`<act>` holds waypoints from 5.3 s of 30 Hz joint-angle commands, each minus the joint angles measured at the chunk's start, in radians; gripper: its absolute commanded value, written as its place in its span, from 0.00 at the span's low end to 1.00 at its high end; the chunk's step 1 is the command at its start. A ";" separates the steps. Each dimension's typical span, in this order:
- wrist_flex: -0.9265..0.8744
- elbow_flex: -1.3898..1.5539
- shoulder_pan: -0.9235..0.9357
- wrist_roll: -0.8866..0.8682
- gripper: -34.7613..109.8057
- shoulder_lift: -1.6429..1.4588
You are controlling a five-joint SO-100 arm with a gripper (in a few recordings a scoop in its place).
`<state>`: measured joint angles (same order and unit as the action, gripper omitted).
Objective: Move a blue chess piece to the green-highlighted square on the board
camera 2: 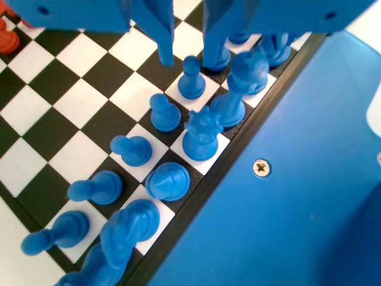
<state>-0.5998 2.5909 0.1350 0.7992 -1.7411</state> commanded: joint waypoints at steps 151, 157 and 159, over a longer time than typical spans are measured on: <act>-1.154 -0.480 -0.222 0.864 0.25 -1.008; -1.083 -0.446 -0.239 0.881 0.25 -1.042; -1.057 -0.426 -0.236 0.893 0.25 -1.052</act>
<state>-1.6797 2.1598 -0.0782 1.6720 -2.7780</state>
